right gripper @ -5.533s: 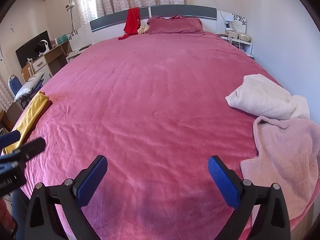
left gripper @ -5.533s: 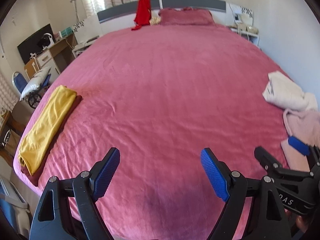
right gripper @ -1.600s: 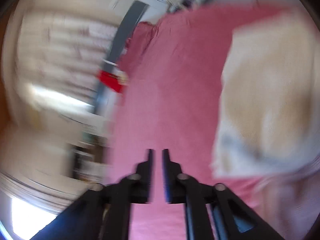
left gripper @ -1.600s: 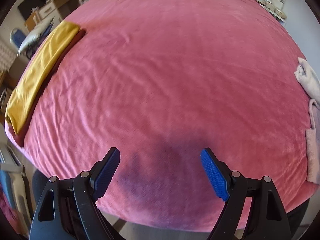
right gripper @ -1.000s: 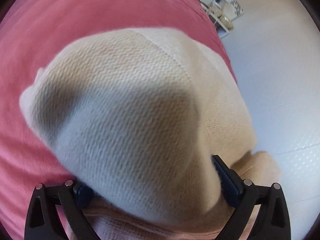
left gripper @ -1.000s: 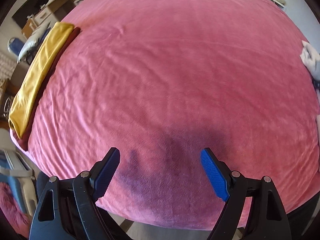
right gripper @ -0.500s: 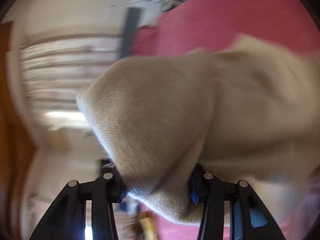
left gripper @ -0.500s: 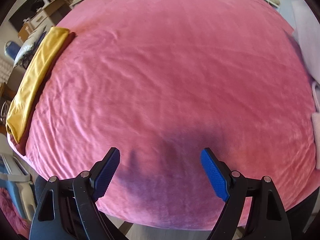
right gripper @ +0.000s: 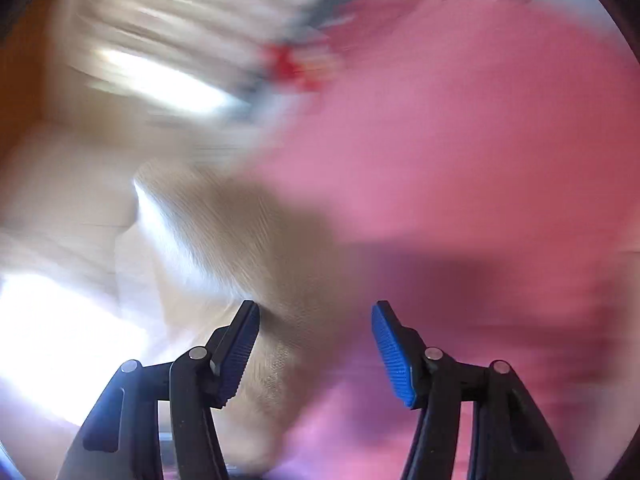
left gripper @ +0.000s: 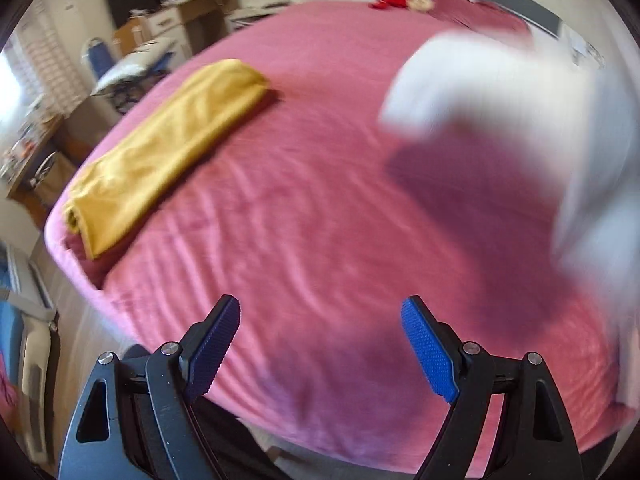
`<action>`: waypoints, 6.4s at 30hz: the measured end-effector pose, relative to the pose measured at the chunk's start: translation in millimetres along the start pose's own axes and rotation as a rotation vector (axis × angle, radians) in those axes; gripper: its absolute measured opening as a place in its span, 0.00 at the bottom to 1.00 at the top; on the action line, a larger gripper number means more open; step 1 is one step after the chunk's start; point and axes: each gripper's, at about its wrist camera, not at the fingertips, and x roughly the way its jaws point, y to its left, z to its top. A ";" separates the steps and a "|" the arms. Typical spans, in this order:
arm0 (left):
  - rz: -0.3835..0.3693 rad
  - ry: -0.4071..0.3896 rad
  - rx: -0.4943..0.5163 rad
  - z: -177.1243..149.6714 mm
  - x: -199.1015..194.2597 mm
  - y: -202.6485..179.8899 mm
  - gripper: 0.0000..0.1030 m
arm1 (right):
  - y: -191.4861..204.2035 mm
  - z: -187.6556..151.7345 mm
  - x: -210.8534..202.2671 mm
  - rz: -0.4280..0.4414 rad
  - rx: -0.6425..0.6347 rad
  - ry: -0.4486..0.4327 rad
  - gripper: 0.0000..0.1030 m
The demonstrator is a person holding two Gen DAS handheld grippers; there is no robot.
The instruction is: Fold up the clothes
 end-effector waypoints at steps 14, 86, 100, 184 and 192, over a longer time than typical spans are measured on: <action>-0.077 0.106 0.149 -10.8 50.3 -50.7 0.82 | 162.1 -157.1 122.5 -0.028 -0.516 0.345 0.60; -0.141 -0.197 0.297 29.2 21.2 36.0 0.82 | 217.6 -142.5 242.1 -0.127 -0.456 0.300 0.43; -0.222 0.012 0.666 -12.7 109.7 -99.1 0.82 | 243.5 -236.1 307.3 -0.461 -0.585 0.246 0.42; -0.132 -0.257 -0.164 115.3 25.3 179.1 0.55 | 194.2 -70.6 106.4 -0.348 -0.239 -0.123 0.07; -0.201 -0.175 0.053 89.8 37.4 89.6 0.66 | 33.9 -5.9 -72.4 -0.692 0.134 -0.410 0.11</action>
